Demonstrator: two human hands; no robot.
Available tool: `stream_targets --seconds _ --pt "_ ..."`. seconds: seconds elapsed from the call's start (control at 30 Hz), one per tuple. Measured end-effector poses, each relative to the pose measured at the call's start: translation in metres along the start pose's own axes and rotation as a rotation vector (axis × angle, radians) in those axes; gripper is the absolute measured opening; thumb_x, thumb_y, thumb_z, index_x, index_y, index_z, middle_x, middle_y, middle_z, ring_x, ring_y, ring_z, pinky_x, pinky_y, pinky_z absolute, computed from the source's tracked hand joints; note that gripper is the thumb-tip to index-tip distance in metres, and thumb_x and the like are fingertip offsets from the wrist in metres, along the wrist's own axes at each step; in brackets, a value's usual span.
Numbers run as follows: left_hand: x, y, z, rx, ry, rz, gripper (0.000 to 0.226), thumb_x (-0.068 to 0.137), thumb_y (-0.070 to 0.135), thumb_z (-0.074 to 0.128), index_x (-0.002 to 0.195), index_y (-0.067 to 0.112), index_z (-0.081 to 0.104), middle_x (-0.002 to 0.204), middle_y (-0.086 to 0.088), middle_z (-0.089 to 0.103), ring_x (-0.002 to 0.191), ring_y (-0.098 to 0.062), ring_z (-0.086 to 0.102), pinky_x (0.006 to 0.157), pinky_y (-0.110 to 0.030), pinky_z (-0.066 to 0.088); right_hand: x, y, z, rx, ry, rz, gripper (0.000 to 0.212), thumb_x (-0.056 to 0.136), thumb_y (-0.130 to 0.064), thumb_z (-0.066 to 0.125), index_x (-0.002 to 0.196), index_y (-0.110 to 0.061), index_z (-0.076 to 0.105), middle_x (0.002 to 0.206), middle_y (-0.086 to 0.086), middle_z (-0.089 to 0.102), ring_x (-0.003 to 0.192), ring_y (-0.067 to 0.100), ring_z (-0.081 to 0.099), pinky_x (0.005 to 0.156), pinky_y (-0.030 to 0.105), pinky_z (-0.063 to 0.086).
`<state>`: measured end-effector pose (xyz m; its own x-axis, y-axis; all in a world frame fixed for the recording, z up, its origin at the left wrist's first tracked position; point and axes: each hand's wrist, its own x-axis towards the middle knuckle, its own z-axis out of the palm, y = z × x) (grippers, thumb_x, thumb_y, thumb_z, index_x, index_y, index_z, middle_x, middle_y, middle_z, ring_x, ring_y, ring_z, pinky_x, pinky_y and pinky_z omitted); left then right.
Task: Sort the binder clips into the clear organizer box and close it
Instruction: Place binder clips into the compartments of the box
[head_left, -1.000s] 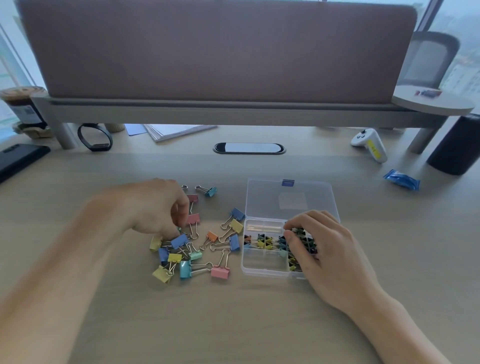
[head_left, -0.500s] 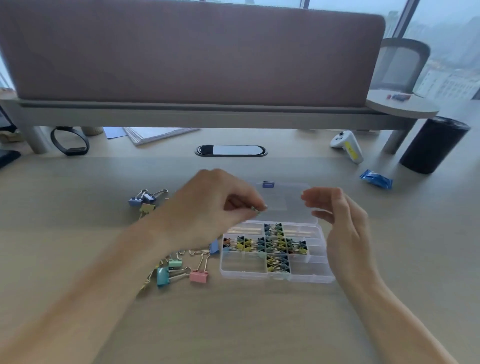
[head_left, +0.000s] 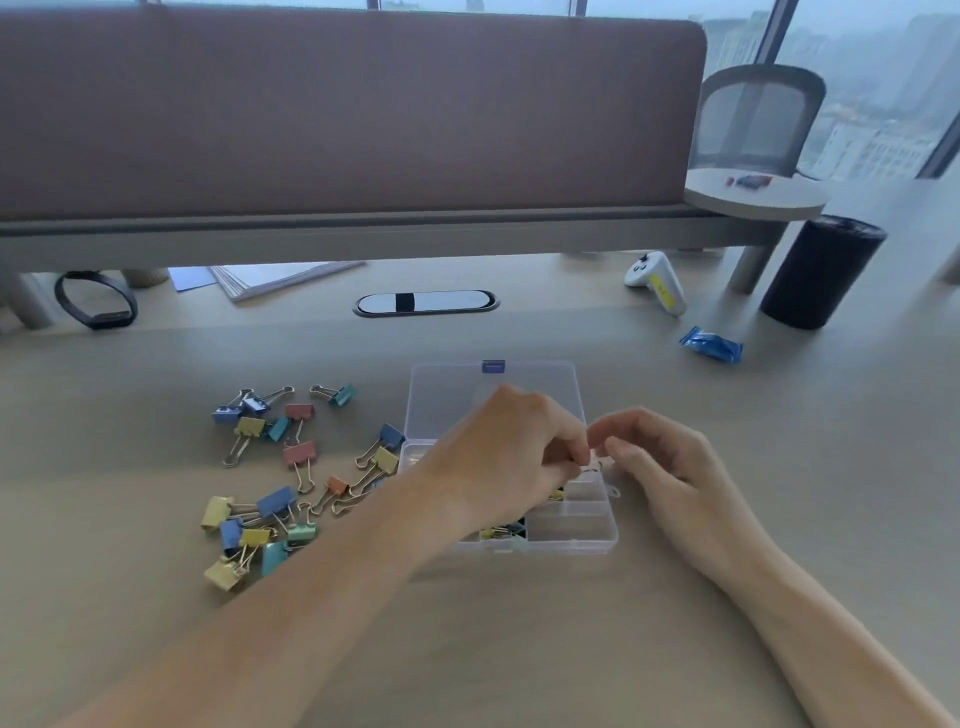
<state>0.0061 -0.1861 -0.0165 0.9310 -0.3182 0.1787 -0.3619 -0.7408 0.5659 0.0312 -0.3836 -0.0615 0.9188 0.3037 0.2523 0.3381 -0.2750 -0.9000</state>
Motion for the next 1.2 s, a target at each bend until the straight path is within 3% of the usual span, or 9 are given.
stream_targets --seconds 0.17,0.27,0.4,0.73,0.97,1.07,1.2 --pt "0.004 0.001 0.002 0.086 -0.015 0.033 0.015 0.087 0.015 0.073 0.093 0.027 0.081 0.080 0.012 0.071 0.072 -0.006 0.065 0.071 -0.027 0.057 0.002 0.004 0.000 -0.087 -0.080 0.022 0.023 0.095 -0.008 0.067 0.094 -0.029 0.076 0.093 -0.005 0.077 0.077 0.028 0.071 0.079 0.052 0.056" --pt "0.006 0.003 0.004 0.098 -0.019 0.042 0.017 0.082 0.012 0.071 0.087 0.025 0.080 0.076 0.009 0.071 0.069 -0.008 0.066 0.069 -0.035 0.058 0.003 0.007 -0.003 -0.085 -0.089 0.013 0.021 0.097 -0.010 0.067 0.093 -0.027 0.077 0.092 -0.002 0.077 0.080 0.032 0.071 0.080 0.057 0.057" --pt "0.006 0.005 0.002 0.092 -0.016 0.035 0.016 0.080 0.011 0.071 0.084 0.024 0.079 0.075 0.008 0.071 0.069 -0.008 0.066 0.069 -0.035 0.058 0.003 0.011 -0.004 -0.068 -0.104 -0.002 0.017 0.098 -0.020 0.064 0.096 -0.028 0.079 0.096 0.000 0.078 0.086 0.038 0.071 0.083 0.064 0.055" --pt "0.004 0.008 0.000 0.088 -0.019 0.029 0.016 0.077 0.009 0.071 0.084 0.023 0.077 0.073 0.009 0.069 0.069 -0.007 0.066 0.066 -0.035 0.058 0.005 0.011 -0.002 -0.070 -0.084 0.008 0.021 0.095 -0.011 0.072 0.090 -0.029 0.081 0.097 -0.006 0.079 0.085 0.033 0.074 0.085 0.057 0.058" --pt "0.007 0.011 -0.006 0.046 -0.078 -0.046 0.016 0.079 0.006 0.073 0.085 0.021 0.078 0.072 0.010 0.070 0.068 -0.003 0.067 0.064 -0.020 0.057 0.004 0.006 -0.001 -0.100 -0.082 -0.003 0.022 0.093 -0.006 0.073 0.086 -0.025 0.081 0.097 -0.012 0.078 0.078 0.018 0.073 0.075 0.029 0.058" --pt "0.011 0.016 -0.009 0.082 -0.127 -0.083 0.018 0.078 0.005 0.074 0.086 0.020 0.078 0.073 0.011 0.068 0.069 -0.003 0.066 0.061 -0.013 0.050 0.004 0.006 0.000 -0.111 -0.077 -0.011 0.023 0.091 -0.004 0.074 0.083 -0.025 0.081 0.098 -0.014 0.077 0.080 0.019 0.073 0.076 0.032 0.060" --pt "0.018 0.020 -0.013 0.109 -0.162 -0.133 0.018 0.078 0.004 0.077 0.087 0.019 0.073 0.076 0.011 0.067 0.075 -0.006 0.067 0.068 -0.022 0.056 0.005 0.007 0.002 -0.116 -0.057 0.006 0.021 0.090 -0.006 0.076 0.079 -0.023 0.081 0.098 -0.014 0.077 0.082 0.023 0.074 0.081 0.043 0.060"
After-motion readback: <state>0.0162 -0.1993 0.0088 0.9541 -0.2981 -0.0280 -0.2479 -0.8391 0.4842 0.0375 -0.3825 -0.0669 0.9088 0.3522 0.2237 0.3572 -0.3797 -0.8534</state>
